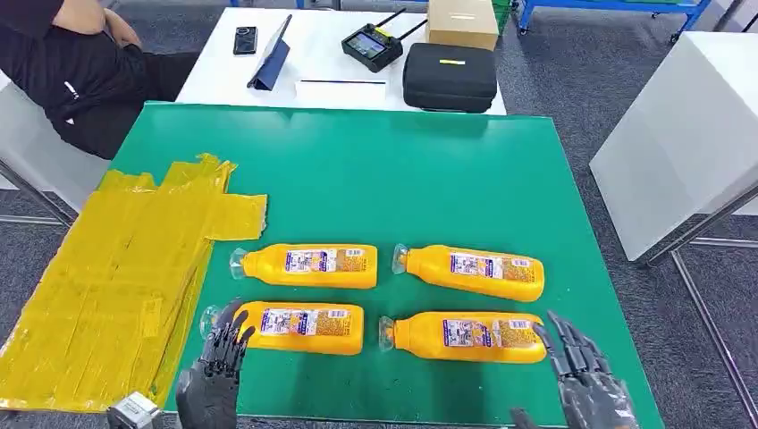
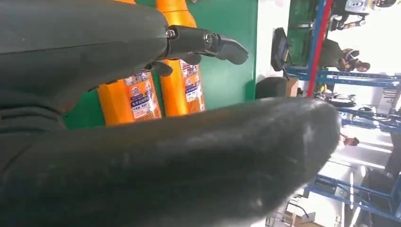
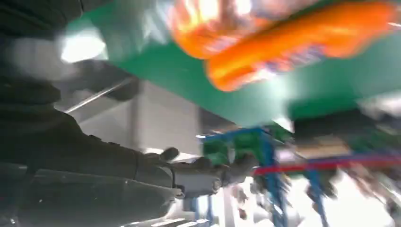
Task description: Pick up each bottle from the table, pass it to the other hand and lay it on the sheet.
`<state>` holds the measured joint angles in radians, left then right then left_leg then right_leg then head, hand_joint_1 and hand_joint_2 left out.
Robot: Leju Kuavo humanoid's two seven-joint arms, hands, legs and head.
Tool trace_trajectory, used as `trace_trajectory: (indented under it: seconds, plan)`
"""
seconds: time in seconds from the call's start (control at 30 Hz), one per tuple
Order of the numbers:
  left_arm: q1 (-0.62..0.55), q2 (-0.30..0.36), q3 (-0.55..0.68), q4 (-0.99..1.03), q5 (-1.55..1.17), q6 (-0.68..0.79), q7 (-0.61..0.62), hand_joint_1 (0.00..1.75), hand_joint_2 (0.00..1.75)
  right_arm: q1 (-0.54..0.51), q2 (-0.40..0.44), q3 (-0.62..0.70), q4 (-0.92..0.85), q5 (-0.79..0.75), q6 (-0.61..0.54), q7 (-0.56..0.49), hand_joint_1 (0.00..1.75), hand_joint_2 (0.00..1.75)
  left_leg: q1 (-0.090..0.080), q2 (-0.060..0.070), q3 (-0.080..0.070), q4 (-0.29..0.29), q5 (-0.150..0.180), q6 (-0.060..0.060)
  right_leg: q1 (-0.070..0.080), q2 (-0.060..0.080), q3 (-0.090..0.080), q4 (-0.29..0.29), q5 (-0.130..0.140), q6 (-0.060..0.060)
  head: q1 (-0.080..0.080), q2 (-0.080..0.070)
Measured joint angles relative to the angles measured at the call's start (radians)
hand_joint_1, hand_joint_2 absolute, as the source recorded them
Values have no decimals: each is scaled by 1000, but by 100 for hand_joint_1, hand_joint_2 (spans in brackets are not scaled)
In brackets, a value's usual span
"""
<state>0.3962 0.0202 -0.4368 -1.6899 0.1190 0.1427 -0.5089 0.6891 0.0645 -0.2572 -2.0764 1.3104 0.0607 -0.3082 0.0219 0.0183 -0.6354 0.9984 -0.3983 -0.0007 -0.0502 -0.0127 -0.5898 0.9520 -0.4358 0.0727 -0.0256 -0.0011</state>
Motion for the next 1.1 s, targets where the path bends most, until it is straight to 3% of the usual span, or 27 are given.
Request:
trace_trajectory:
  seconds: [0.17, 0.33, 0.43, 0.63, 0.83, 0.97, 1.1]
  plan:
    - [1, -4, 20, 2, 3, -17, -4, 0, 0, -59, -38, -98, 80, -1, 40, -6, 0, 175, 0, 0, 1, 0, 0, 0, 0, 0, 1, 0, 1, 1, 0, 0]
    - [4, -9, 38, 3, 3, -21, -10, 0, 0, -115, -156, -86, 202, -110, 12, 70, 0, 175, 0, 0, 1, 0, 1, 1, 0, 0, 12, 0, 3, 1, 0, 0]
    - [6, -19, 56, 3, 1, -34, -10, 0, 0, -165, -250, 0, 293, -182, -53, 194, 0, 175, 0, 1, 2, 0, 1, 1, 0, 0, 12, 0, 2, 1, 0, 0]
    - [16, -36, 79, 3, -9, -50, -2, 0, 0, -225, -345, 130, 386, -222, -80, 249, 0, 175, 0, 1, 3, 0, 1, 1, 1, 0, 14, 0, 2, 1, 0, 0]
    - [18, -65, 106, 3, -38, -88, 18, 0, 0, -355, -380, 294, 494, -261, -108, 301, 0, 175, 0, 0, 7, 0, 0, 1, 0, -1, 8, 0, 0, 2, 0, 0]
    - [21, -74, 118, 3, -49, -106, 19, 0, 0, -380, -405, 351, 519, -282, -126, 318, 0, 175, 0, 0, 6, 0, 0, 2, 0, -2, 17, 0, 1, 3, 0, 0]
    - [18, -80, 125, 4, -55, -123, 21, 0, 0, -383, -409, 393, 528, -290, -135, 334, 0, 175, 0, 0, 6, 0, 0, 2, 0, -2, 17, 0, 1, 3, 0, 0]
